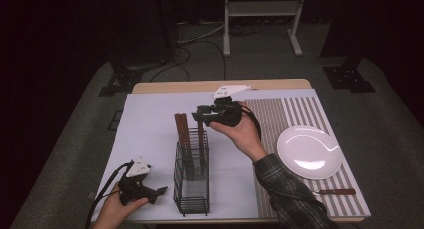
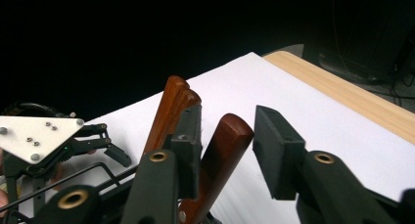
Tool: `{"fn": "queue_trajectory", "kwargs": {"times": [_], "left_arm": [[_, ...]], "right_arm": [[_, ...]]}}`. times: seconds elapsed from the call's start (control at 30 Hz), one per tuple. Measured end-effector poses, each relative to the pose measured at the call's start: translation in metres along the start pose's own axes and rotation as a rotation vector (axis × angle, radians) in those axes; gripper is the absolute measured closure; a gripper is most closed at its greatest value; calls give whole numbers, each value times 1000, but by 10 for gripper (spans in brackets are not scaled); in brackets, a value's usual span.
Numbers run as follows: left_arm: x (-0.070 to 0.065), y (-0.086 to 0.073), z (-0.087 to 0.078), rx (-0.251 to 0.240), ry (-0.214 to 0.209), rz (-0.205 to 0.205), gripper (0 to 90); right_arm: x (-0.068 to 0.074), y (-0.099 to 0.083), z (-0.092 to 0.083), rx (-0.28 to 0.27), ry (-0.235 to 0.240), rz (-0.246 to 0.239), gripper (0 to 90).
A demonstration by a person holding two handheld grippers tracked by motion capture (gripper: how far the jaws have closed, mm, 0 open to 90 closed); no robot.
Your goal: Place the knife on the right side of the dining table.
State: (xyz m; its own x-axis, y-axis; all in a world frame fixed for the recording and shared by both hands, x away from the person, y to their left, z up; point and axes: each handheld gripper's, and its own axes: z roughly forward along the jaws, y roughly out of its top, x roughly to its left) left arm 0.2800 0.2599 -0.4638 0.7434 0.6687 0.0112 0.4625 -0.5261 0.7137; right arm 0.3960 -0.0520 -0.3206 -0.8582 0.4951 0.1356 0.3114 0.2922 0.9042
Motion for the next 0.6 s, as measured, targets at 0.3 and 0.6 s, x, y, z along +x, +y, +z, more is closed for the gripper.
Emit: {"fn": "queue_trajectory", "kwargs": {"times": [0.3, 0.6], "left_arm": [[0, 0, 0, 0, 0, 0, 0], [0, 0, 0, 4, -1, 3, 0]], "right_arm": [[2, 1, -2, -5, 35, 6, 698], [14, 3, -16, -9, 75, -23, 716]]}}
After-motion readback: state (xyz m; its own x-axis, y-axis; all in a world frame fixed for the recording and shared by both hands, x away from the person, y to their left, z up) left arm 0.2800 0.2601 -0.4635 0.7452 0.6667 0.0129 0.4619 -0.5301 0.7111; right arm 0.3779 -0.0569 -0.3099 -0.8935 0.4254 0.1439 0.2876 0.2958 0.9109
